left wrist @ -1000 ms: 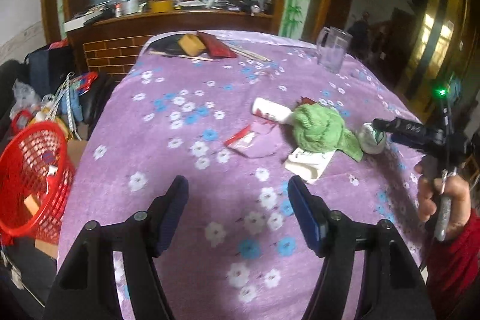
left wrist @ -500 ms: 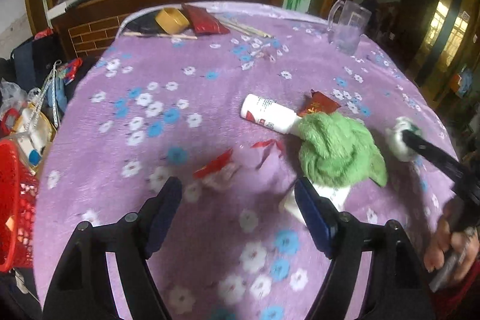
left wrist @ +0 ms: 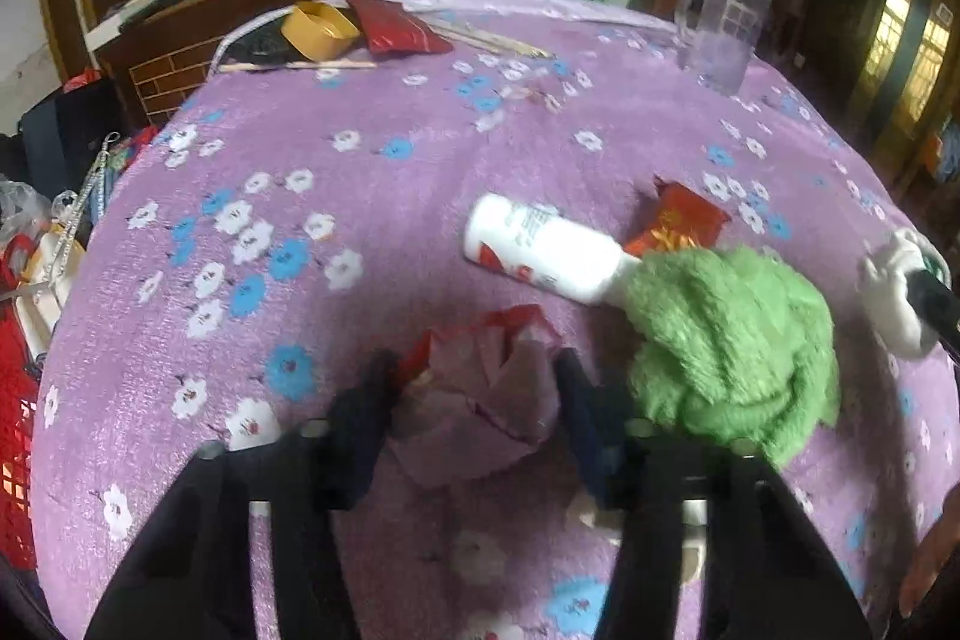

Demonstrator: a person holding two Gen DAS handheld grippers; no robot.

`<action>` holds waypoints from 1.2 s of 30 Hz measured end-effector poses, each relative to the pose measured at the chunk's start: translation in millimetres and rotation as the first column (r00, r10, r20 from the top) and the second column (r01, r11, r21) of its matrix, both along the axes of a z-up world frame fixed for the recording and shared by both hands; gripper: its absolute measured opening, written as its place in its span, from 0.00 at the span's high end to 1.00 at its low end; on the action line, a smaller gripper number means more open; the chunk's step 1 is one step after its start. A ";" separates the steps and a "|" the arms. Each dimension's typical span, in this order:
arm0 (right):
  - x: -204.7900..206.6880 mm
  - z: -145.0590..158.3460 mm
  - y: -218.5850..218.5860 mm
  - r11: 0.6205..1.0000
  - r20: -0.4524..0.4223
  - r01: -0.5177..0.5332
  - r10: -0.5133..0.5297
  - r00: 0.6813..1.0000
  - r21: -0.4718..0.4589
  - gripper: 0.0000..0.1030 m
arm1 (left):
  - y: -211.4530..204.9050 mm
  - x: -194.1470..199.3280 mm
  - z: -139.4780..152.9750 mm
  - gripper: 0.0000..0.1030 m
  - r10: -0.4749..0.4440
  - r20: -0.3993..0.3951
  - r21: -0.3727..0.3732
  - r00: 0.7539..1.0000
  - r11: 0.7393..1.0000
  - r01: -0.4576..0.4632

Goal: Collect trash

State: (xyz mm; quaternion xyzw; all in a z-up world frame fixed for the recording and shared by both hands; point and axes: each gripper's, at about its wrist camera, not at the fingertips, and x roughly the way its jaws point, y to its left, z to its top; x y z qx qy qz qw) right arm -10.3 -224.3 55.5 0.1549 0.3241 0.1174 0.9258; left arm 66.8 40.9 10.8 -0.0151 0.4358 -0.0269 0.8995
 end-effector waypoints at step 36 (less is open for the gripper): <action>-11.3 11.9 23.5 0.988 0.101 -0.011 0.027 0.995 -0.156 0.67 | 29.4 -47.6 37.3 0.63 0.184 0.313 0.008 0.932 0.980 -0.197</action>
